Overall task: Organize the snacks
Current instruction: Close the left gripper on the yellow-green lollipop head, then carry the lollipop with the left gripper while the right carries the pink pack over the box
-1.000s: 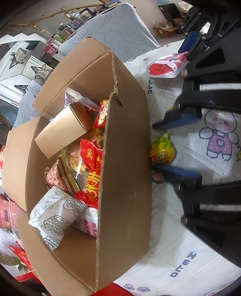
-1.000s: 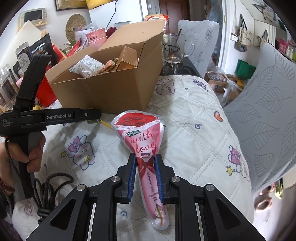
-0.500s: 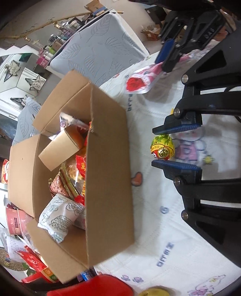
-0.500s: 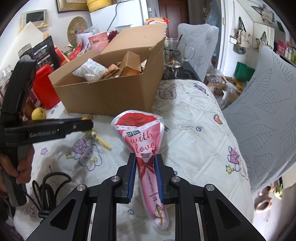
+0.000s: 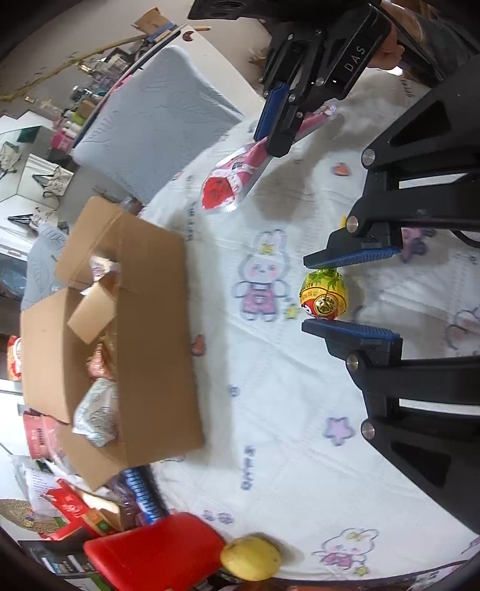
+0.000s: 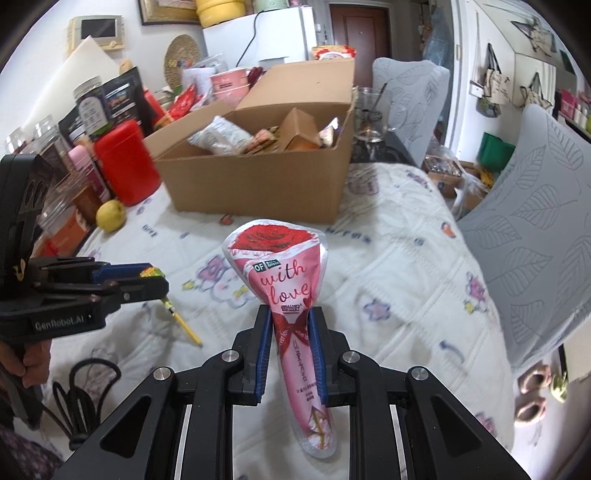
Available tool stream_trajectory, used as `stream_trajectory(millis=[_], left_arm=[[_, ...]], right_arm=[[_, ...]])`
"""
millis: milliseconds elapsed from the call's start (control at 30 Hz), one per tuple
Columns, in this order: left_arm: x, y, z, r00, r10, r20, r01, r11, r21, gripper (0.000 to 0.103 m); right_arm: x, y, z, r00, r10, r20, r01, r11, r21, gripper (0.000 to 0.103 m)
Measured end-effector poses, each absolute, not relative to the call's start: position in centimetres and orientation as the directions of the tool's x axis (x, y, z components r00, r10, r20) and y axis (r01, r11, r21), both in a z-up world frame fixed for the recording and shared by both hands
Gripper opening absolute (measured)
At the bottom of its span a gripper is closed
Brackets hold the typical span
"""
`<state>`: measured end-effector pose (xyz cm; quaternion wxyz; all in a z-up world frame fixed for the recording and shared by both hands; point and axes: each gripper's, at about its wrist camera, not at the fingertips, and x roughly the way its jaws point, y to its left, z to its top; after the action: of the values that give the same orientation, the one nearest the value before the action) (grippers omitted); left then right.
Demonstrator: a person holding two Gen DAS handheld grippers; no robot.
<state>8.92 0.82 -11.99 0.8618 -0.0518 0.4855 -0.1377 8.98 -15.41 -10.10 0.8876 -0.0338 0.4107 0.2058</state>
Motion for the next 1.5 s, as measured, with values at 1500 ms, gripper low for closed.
stream_trajectory(millis=[1500], left_arm=[[6.0, 2.2, -9.7, 0.592, -0.293, -0.751, 0.189, 0.956, -0.225, 0.027]], right_arm=[[5.2, -13.2, -10.3, 0.559, 0.372, -0.741, -0.401, 0.903, 0.15, 0.024]])
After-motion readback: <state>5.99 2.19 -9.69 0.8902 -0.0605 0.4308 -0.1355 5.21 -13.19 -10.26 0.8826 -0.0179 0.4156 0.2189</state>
